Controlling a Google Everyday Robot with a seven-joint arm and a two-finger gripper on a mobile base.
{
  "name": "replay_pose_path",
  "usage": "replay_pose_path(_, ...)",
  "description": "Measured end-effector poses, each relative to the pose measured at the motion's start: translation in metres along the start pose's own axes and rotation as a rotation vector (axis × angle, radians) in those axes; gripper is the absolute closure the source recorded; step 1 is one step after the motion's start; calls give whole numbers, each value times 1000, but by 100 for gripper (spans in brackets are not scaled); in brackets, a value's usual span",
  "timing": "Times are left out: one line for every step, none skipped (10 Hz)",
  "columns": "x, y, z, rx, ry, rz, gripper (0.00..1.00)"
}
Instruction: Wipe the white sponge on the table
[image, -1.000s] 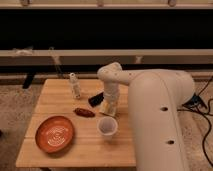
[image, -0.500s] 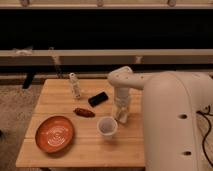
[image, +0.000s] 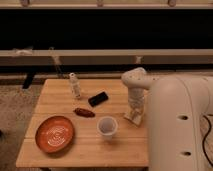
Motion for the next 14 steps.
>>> replay_pose_path(-5,-7,1,7,2,20,100)
replay_pose_path(-4,-6,1,6,2,18,100)
replay_pose_path(-4,-6,1,7,2,17,100)
replay_pose_path(-5,-7,0,6,1,20,100)
replay_pose_path(-10,-9,-1,8,-2,31,100)
replay_pose_path(-20,-10,-4,9,-7,40,100)
replay_pose_path(-38,-9,-11,9,-22,44,100)
replay_pose_path(-56,-6,-19,5,-41,45,100)
replay_pose_path(-71,1,-27,-2,-50,44,100)
replay_pose_path(-84,12,-34,-8,-58,38,100)
replay_pose_path(-91,20,-37,-13,-63,30,100)
replay_pose_path(-95,28,-38,-13,-57,16,100)
replay_pose_path(-102,41,-40,-14,-61,-10,100)
replay_pose_path(-103,54,-40,-22,-58,-29,100)
